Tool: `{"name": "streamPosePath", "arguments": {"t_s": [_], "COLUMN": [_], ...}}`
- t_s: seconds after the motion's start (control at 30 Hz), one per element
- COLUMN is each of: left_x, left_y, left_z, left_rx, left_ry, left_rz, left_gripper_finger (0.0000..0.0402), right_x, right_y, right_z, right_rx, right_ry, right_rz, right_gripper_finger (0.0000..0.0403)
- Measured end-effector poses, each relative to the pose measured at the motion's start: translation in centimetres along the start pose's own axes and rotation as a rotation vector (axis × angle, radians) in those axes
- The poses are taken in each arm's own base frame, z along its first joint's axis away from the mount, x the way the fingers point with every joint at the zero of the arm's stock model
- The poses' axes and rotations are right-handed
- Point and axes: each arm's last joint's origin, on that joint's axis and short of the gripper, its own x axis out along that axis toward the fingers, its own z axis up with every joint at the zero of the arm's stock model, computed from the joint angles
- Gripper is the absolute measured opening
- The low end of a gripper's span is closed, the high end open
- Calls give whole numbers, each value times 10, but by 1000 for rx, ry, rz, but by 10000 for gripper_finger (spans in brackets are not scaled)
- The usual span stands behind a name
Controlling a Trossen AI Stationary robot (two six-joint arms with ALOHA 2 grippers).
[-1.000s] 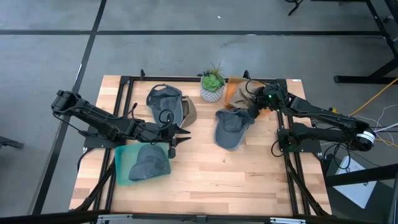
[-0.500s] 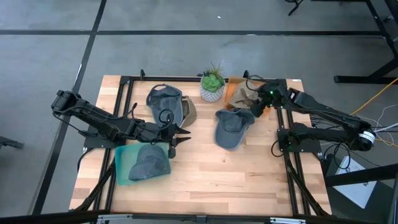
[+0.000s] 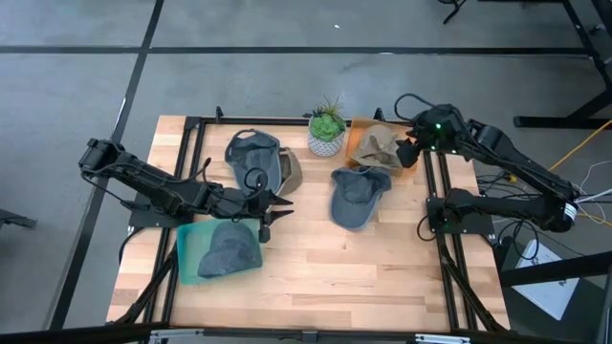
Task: Pick & Place hat
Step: Put the brown cap into the orange bin
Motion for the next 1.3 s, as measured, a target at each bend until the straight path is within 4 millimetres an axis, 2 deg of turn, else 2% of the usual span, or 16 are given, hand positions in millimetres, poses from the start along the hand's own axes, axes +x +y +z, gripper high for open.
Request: {"name": "streamPosePath", "arguments": {"t_s": [0.37, 0.57, 0.83, 1.1, 1.3], "left_x": [0, 0, 0, 0, 0], "left_y": [0, 0, 0, 0, 0], "left_z": [-5, -7, -7, -3, 0], "left_rx": [29, 100, 111, 25, -58], "left_ry": [52, 76, 74, 34, 2], "left_rz": [-30, -30, -17, -18, -11], "left_gripper_finger": [98, 97, 98, 98, 98], "right_x": [-3, -7, -15, -21, -9], "right_y": [19, 37, 56, 71, 83], "right_z": [3, 4, 4, -2, -20], "right_rx": [105, 95, 10, -141, -226], "right_ry": [-25, -58, -110, -120, -83], "right_rz": [156, 258, 370, 446, 487], "right_gripper_finger": [223, 223, 223, 223, 223]}}
